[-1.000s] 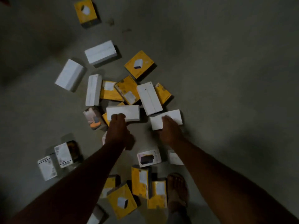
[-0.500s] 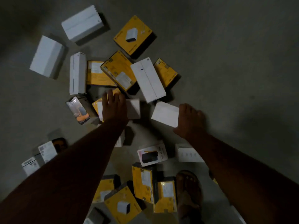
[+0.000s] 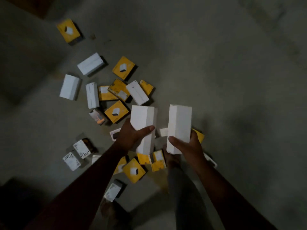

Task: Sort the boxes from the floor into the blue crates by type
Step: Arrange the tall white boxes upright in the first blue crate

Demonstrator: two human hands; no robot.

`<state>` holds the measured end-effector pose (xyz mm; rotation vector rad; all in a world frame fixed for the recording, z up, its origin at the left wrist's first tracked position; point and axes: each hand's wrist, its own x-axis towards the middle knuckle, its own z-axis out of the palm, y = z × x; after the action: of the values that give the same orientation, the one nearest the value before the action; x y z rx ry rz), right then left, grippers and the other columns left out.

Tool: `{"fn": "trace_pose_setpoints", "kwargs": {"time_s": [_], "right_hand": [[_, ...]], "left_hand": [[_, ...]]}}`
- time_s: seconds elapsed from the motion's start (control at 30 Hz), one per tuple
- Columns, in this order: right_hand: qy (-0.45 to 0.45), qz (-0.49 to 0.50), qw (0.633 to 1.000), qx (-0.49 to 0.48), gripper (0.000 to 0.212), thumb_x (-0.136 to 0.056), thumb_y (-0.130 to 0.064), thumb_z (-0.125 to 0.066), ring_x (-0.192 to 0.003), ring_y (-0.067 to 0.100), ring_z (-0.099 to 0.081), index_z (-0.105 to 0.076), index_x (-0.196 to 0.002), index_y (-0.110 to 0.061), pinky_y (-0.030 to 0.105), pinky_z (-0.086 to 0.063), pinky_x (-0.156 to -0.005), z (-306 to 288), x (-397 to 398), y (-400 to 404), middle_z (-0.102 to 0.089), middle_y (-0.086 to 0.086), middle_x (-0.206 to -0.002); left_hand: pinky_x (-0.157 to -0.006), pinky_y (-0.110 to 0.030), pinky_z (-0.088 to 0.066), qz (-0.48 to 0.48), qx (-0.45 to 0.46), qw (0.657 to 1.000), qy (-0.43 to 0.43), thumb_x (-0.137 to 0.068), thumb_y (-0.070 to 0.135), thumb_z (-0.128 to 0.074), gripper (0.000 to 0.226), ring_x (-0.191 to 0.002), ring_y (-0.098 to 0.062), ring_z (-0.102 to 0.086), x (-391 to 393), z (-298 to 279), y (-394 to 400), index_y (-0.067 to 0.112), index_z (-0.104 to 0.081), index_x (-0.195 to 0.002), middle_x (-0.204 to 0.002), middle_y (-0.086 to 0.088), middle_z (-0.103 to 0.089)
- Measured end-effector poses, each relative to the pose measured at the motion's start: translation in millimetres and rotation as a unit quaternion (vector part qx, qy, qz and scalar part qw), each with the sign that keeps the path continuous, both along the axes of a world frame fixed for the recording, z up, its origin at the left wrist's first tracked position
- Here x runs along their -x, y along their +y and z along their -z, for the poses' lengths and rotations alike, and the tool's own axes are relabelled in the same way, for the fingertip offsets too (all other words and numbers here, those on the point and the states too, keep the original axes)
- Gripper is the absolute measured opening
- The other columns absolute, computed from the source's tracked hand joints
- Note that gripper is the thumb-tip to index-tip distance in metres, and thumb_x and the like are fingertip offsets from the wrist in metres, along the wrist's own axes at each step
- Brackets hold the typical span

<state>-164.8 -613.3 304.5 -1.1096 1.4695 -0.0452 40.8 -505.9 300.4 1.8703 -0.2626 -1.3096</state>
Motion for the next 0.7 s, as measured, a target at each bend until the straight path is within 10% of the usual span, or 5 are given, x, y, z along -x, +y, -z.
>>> {"fn": "trace_pose_setpoints", "kwargs": {"time_s": [0.3,0.47,0.7], "right_hand": [[-0.074,0.149,0.975,0.145,0.071,-0.073,-0.024,-0.091,-0.095,-0.005,-0.062,-0.050,-0.132,-0.023,0.008,-0.052,-0.063,-243.0,78.9,170.6,-0.063,-0.015,-0.109],[-0.119,0.249,0.940,0.201,0.069,-0.078,-0.026,-0.088,-0.104,0.000,-0.065,-0.052,-0.136,-0.017,0.010,-0.054,-0.075,-326.0,137.5,289.0,-0.067,-0.011,-0.120],[-0.121,0.402,0.867,0.268,0.067,-0.084,-0.032,-0.083,-0.114,0.006,-0.066,-0.048,-0.141,-0.030,0.028,-0.060,-0.089,-425.9,255.5,467.6,-0.065,-0.014,-0.129]], "left_hand": [[-0.096,-0.051,-0.054,0.149,0.187,0.970,0.044,-0.083,0.016,-0.082,0.052,-0.118,-0.029,-0.066,84.3,-248.9,93.4,0.012,-0.061,-0.130,-0.126,-0.009,-0.069],[-0.090,-0.035,-0.057,0.225,0.203,0.952,0.045,-0.082,0.015,-0.081,0.044,-0.110,-0.016,-0.069,138.4,-341.4,180.2,0.020,-0.066,-0.124,-0.119,0.004,-0.073],[-0.097,-0.052,-0.054,0.371,0.181,0.905,0.100,-0.080,0.030,-0.083,0.054,-0.110,-0.020,-0.070,273.1,-420.5,274.3,0.023,-0.063,-0.130,-0.121,0.002,-0.072]]}}
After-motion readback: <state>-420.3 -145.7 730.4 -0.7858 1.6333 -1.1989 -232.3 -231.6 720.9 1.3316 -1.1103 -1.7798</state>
